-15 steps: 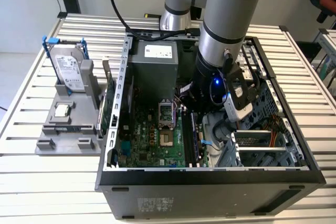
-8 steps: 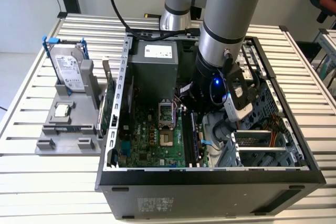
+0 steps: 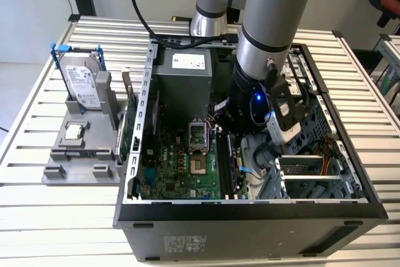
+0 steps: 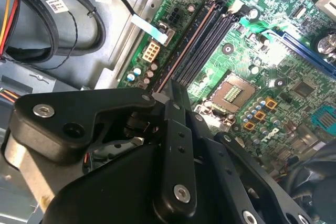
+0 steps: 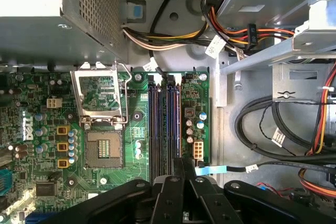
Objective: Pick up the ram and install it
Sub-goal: 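Insert the ram into the slot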
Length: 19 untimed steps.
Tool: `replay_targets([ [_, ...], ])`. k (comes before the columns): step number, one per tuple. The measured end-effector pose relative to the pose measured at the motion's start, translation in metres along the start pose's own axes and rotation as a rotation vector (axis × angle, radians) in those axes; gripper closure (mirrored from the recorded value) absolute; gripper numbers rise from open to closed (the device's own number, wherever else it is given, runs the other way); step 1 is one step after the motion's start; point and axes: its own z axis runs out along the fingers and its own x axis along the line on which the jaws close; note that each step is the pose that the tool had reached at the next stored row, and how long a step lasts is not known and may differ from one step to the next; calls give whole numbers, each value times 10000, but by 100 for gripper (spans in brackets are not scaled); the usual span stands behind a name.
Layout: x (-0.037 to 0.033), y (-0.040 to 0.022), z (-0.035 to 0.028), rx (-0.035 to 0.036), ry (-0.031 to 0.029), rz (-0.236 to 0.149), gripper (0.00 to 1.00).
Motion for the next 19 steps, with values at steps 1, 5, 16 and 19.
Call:
replay_targets([
  [1,0,0,0,-1,1,-47,100],
  [5,0,0,0,-5,9,-324,100],
  [16,0,0,-1,-19,34,-1157,100],
  [19,0,0,-1,-23,41,-1408,100],
])
